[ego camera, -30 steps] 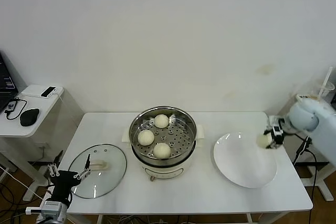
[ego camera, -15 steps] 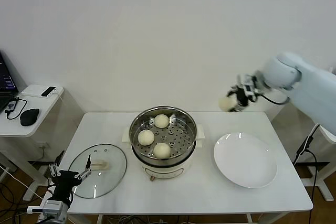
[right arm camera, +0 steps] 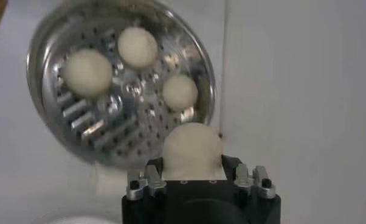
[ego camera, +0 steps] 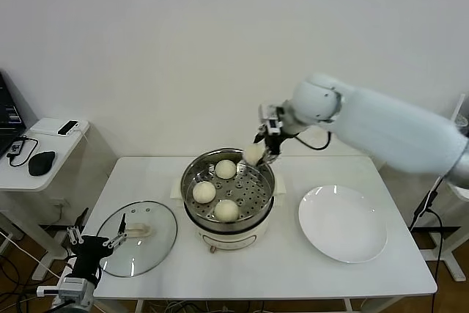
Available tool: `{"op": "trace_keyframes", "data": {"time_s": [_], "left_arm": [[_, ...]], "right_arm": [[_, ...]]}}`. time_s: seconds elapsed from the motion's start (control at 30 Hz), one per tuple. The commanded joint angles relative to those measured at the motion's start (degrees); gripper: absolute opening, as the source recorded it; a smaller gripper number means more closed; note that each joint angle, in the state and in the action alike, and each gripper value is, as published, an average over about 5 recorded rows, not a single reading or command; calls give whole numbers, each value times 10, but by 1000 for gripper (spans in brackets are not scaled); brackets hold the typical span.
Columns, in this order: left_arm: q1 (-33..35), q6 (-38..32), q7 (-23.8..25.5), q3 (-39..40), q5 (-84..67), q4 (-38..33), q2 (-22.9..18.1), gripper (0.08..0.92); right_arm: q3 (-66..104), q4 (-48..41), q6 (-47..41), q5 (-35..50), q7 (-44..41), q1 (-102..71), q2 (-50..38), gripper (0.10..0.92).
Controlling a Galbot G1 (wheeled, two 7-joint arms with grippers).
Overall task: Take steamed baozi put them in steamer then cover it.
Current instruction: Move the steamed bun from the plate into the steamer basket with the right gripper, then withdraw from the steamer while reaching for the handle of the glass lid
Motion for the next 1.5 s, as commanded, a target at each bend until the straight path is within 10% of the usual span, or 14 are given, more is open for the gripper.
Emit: {"op": "trace_keyframes", "data": {"time_s": [0.03, 0.67, 1.07, 1.5], "left_arm": [[-1, 0, 0, 0, -1, 2, 1, 823], [-3, 0, 0, -1, -4, 4, 0, 823], [-4, 0, 0, -2, -6, 0, -1, 823], [-9, -15, -8, 1, -9, 11, -8, 823]], "right_arm": [[-27, -11, -50, 29, 35, -62, 55, 619], [-29, -28, -60, -22, 37, -86, 54, 622], [23, 36, -60, -10, 54, -69, -10, 819], [318, 238, 112, -31, 423, -469, -216, 823]]}}
